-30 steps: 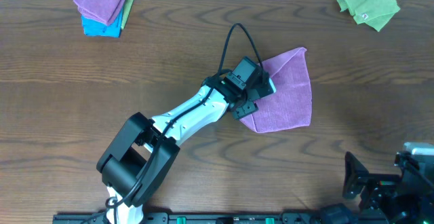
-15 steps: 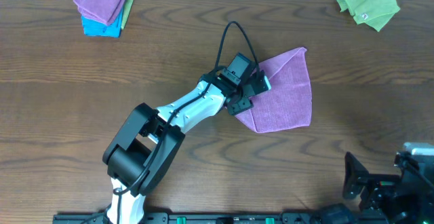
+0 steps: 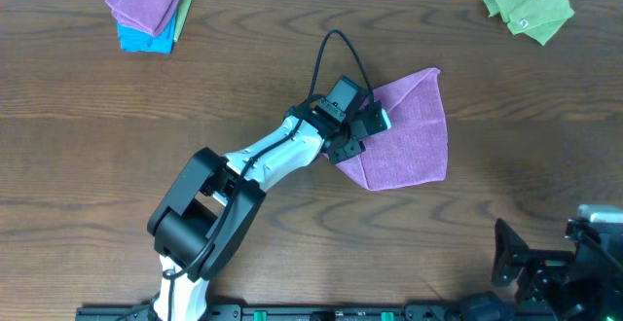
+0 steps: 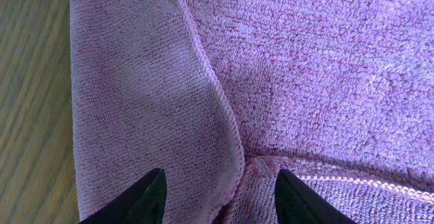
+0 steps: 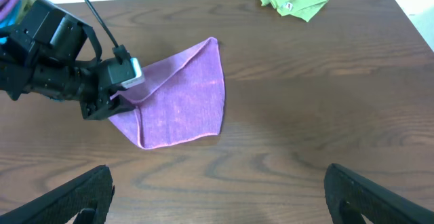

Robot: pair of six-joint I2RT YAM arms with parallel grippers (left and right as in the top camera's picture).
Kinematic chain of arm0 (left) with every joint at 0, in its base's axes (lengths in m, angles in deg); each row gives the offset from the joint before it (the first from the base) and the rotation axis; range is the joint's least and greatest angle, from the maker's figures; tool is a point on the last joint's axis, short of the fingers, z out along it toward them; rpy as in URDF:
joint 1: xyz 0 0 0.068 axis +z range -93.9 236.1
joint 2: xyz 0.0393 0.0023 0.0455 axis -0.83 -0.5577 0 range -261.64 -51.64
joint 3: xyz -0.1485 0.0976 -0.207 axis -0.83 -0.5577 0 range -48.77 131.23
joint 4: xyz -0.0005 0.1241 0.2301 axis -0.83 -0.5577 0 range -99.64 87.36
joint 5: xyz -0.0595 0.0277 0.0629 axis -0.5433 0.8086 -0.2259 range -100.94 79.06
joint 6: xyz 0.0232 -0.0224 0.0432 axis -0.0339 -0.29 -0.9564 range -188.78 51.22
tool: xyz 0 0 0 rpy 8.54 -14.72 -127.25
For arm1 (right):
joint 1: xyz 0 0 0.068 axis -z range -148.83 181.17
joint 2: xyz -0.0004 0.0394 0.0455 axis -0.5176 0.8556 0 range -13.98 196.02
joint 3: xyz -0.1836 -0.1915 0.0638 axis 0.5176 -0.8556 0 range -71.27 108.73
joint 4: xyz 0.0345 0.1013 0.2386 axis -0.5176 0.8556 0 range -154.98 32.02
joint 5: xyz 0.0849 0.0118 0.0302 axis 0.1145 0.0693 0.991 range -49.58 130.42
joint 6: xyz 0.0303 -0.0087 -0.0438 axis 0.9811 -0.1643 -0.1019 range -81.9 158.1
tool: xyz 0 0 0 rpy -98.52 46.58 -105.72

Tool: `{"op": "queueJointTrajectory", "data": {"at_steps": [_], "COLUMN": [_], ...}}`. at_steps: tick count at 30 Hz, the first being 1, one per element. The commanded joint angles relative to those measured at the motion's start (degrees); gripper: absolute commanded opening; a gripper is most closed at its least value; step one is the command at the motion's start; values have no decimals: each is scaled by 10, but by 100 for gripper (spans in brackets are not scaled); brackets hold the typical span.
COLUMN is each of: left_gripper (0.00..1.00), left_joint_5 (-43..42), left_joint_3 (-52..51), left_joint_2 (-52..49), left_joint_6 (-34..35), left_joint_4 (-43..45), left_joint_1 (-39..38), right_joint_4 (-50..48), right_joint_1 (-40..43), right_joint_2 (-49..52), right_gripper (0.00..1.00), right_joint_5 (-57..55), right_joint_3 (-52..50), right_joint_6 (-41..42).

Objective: Fold the cloth
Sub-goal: 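Grasp the folded corner of the purple cloth with the left gripper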

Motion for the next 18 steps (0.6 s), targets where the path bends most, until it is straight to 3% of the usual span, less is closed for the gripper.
{"op": "queueJointTrajectory", "data": {"at_steps": [1,4,13,18], "left_gripper": [52,48,18,22], "left_joint_5": [-7,-7,-7,-6], "left_joint_3": [12,12,12,16], "left_joint_2": [-22,-27,-28,-28], "left_joint_6": [-9,-8,-8,-8], "left_joint_4": [-2,-2,6,21], "left_joint_1": [7,7,7,7], "right_joint_4": [2,4,7,7], "right_joint_1": [7,7,7,7], "right_joint_2": [2,2,2,2], "right_gripper": [99,99,99,99], "right_joint_5": [-8,-8,-8,-5], "right_joint_3": [0,0,0,0], "right_joint_6": [9,9,9,9]}}
